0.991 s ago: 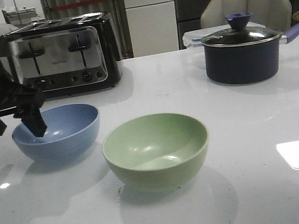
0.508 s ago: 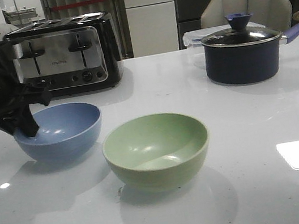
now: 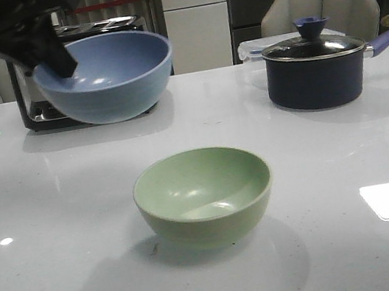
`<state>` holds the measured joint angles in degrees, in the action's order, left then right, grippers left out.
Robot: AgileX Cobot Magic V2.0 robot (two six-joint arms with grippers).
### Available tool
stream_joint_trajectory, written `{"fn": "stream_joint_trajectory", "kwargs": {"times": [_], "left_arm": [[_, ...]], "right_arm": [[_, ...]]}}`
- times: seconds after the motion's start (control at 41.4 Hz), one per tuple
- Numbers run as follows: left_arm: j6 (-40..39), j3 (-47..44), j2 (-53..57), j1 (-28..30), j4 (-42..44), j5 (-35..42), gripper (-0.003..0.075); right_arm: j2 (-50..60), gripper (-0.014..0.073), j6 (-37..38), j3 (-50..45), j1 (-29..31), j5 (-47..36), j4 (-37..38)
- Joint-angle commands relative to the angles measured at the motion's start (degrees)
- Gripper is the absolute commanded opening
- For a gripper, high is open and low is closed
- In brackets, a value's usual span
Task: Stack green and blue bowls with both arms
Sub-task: 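Lift the blue bowl with the left gripper and set it into the green bowl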
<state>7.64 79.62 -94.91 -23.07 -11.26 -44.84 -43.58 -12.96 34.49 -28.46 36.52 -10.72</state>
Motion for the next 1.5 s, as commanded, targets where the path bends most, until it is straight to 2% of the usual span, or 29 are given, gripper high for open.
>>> {"fn": "stream_joint_trajectory", "kwargs": {"times": [0.0, 0.363, 0.991, 1.112, 1.282, 1.354, 1.475], "left_arm": [[0.98, 2.2, 3.28, -2.95, -3.45, 0.45, 0.0093], [0.98, 2.2, -0.69, -9.91, -4.69, 1.87, 0.0093], [1.12, 2.2, -11.22, -10.23, -3.88, 1.72, 0.0094], [1.16, 2.2, -11.74, -10.31, -4.1, 1.85, 0.0171], [1.16, 2.29, -11.74, -10.52, -4.1, 1.58, 0.0395], [1.16, 2.65, -10.82, -10.52, -3.6, 0.7, 0.042], [1.16, 3.37, -7.01, -10.52, -0.65, -0.07, 0.0404]], "right_arm": [[0.35, 0.0425, -0.72, 1.56, 0.01, -3.51, 0.16], [0.35, 0.0425, -0.72, 1.56, 0.01, -3.51, 0.16], [0.35, 0.0425, -0.72, 1.56, 0.01, -3.51, 0.16], [0.35, 0.0425, -0.72, 1.56, 0.01, -3.51, 0.16], [0.35, 0.0425, -0.72, 1.56, 0.01, -3.51, 0.16], [0.35, 0.0425, -0.72, 1.56, 0.01, -3.51, 0.16], [0.35, 0.0425, -0.72, 1.56, 0.01, -3.51, 0.16]]}}
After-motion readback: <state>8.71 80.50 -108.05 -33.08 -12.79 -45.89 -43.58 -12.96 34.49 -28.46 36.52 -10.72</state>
